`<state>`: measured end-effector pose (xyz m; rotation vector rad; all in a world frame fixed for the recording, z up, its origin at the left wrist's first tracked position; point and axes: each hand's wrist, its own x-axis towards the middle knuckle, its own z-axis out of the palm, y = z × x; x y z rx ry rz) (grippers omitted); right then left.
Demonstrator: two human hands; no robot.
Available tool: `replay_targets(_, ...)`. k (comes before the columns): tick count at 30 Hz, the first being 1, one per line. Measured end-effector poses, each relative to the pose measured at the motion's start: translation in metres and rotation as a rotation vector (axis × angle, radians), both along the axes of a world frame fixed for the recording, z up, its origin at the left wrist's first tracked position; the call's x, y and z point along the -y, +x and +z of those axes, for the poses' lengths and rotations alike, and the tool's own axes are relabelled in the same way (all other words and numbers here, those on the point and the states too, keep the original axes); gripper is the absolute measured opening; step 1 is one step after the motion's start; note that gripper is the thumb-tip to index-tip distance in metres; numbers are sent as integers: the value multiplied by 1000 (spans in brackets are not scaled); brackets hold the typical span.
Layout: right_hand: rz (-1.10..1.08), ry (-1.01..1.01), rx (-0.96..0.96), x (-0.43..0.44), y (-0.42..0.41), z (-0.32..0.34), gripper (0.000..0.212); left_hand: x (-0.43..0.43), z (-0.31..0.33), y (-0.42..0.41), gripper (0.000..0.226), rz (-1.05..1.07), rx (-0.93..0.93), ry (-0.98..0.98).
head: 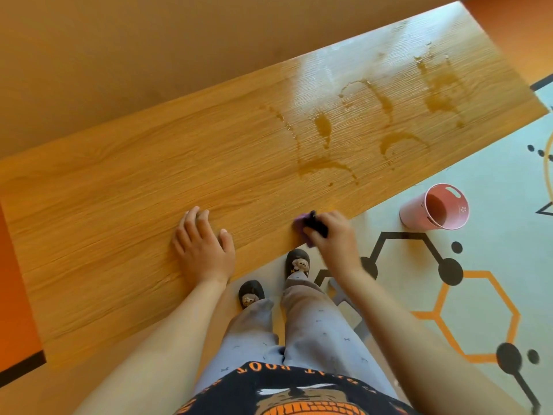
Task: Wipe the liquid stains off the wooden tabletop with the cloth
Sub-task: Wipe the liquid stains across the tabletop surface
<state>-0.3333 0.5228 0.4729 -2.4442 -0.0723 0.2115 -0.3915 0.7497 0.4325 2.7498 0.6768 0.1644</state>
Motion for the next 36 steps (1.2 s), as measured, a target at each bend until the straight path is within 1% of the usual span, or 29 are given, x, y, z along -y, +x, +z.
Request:
replay_targets(4, 228, 45, -46, -35, -21, 1, 12, 0, 1, 0, 48, 0, -27, -1)
replay_targets(6, 295, 39, -81, -30, -12, 2, 15, 0, 0, 0, 49, -4, -42, 0)
replay_targets(8, 313, 3, -83, -12, 6, 3, 18, -1, 0, 1, 48, -1, -43, -2)
replay_targets(10, 229, -25, -57, 14, 28, 6, 17, -1, -1, 1, 48, 6, -42, -7)
replay_targets(13, -20, -47, -20, 60, 66, 12, 16, -1, -1, 0, 48, 11, -51, -3)
replay_targets(16, -195, -129, -12, 102, 97, 13, 20, -1, 0, 1, 48, 12, -59, 2)
replay_targets(18, -260, -162, -19, 115, 107, 12, 21, 0, 0, 1, 48, 16, -65, 4)
replay_targets(21, -287, -188, -27, 101, 101, 10, 20, 0, -1, 1, 48, 21, -66, 0)
replay_targets(23, -213, -146, -7, 75, 85, 8, 16, 1, -1, 0, 48, 15, -58, -1)
replay_targets(25, -82, -63, -16, 40, 64, 5, 13, 4, 0, 2, 49, 33, -50, -20)
replay_targets(28, 138, 21, -45, -8, 39, 3, 13, 19, 9, 12, 47, 94, -8, -101)
replay_targets(31, 336, 6, -59, -27, 39, 3, 17, 40, 16, 29, 44, -1, 56, -143)
replay_targets(32, 362, -14, -60, -23, 47, 4, 18, 44, 16, 36, 43, -31, 65, -149)
replay_targets(34, 341, -38, -36, -2, 68, 6, 19, 46, 13, 57, 42, -61, 66, -148)
replay_targets(36, 216, -58, 9, 30, 94, 8, 22, 41, 10, 78, 43, -69, 53, -128)
